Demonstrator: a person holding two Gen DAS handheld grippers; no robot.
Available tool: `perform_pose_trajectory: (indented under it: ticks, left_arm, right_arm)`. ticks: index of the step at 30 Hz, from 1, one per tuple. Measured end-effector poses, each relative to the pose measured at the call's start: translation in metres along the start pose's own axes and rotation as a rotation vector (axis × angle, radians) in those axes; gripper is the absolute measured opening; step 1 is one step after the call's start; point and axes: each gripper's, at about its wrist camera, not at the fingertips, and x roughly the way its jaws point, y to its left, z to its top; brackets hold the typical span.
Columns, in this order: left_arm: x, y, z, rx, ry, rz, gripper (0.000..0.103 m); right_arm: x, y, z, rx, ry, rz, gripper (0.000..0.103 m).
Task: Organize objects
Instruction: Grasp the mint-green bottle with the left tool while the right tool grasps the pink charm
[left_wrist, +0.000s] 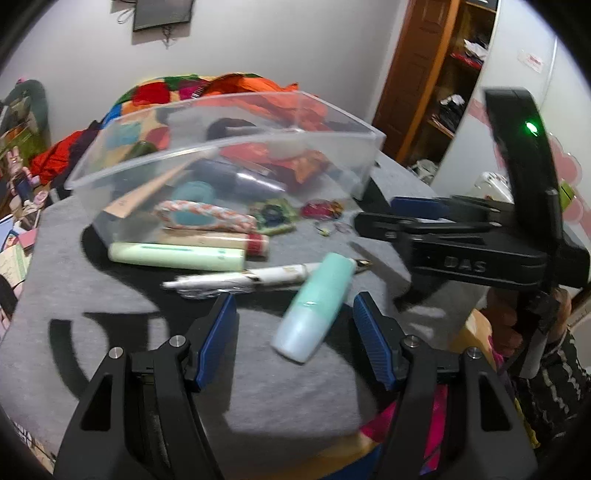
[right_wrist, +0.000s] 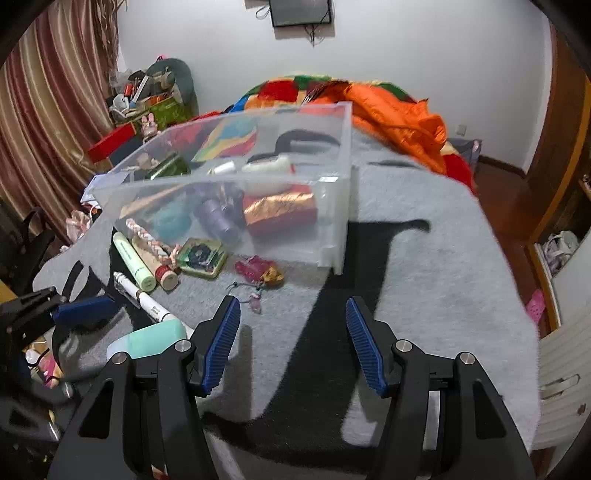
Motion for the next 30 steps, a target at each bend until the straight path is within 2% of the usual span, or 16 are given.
perform_pose_trajectory:
  ticks: [4, 7, 8, 9, 13, 15, 16, 19, 30]
  left_arm:
    - [0.007, -0.010, 0.000, 0.037, 0.009, -0.003, 0.064]
    - [0.013, -0.008, 0.001, 0.007, 0.016, -0.004, 0.056]
    - [0.014, -0.007, 0.001, 0.000, 0.012, -0.005, 0.055]
    - [0.013, -0.007, 0.001, -0.009, 0.004, -0.001, 0.049]
    - [0.011, -0.004, -0.001, -0.018, -0.006, 0.004, 0.034]
    - [0.009, -0.001, -0.004, -0.020, -0.008, 0.004, 0.027]
    - [0.008, 0.000, -0.005, -0.022, -0.007, 0.000, 0.024]
    - [0.003, 0.004, -0.007, -0.037, -0.010, -0.007, 0.024]
    - [-0.017, 0.017, 0.004, -0.071, -0.072, 0.016, 0.024]
  right_arm:
    - [0.011, 0.006, 0.004, -0.007, 0.013, 0.007, 0.056]
    - [0.017, 0.011, 0.011, -0.021, 0.018, 0.026, 0.054]
    - [0.020, 0.013, 0.013, -0.025, 0.023, 0.026, 0.050]
    - [0.024, 0.015, 0.015, -0.028, 0.033, 0.027, 0.045]
    - [0.034, 0.021, 0.020, -0.040, 0.042, 0.009, 0.034]
    - [0.035, 0.024, 0.021, -0.043, 0.036, 0.008, 0.020]
    - [0.035, 0.024, 0.020, -0.044, 0.034, 0.011, 0.018]
    - [0.032, 0.025, 0.018, -0.044, 0.017, 0.005, 0.013]
    - [0.001, 0.016, 0.015, 0.008, -0.053, 0.044, 0.013]
